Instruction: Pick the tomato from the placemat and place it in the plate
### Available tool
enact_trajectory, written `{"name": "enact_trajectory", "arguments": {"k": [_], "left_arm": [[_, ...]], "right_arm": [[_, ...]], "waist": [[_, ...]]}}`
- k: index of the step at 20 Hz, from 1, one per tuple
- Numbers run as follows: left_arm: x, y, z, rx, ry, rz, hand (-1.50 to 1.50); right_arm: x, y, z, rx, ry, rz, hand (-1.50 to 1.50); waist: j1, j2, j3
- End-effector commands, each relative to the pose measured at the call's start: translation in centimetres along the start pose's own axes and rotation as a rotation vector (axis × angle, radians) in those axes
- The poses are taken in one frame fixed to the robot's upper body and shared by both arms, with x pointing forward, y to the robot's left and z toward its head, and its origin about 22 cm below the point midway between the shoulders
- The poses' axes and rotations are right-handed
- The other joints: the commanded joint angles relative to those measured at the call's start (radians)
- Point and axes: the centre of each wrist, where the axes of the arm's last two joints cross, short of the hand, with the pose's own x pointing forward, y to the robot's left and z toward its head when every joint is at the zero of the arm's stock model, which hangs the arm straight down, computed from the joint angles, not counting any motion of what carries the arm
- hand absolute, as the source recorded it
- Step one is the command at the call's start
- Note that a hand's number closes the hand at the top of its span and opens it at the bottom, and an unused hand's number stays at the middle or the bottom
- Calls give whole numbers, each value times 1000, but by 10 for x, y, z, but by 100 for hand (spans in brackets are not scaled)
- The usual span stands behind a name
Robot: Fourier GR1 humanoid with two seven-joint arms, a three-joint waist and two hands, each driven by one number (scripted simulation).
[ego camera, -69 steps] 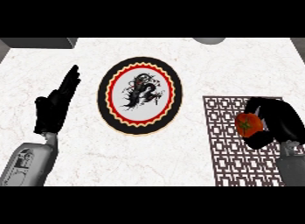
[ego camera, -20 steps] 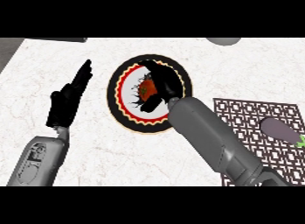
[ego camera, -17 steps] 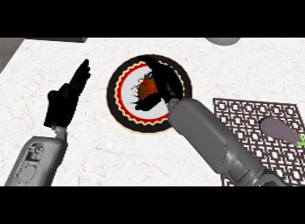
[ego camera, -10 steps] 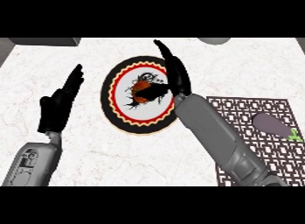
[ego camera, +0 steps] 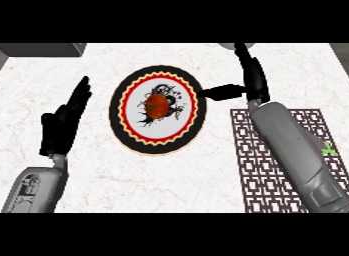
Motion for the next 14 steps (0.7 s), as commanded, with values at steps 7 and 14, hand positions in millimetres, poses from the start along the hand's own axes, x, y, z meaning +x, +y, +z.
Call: {"name": "enact_trajectory", "arguments": {"k": [7,14], "left_arm": [[3,16,3,-10,5,3,0],[10,9,-12,2,1,15,0]], "right_arm": [[-57,-83,21,37,14,18,-150],[-57,-116,4,20,15,-5,-150]], "waist": [[0,1,0],[3,2,0]]}}
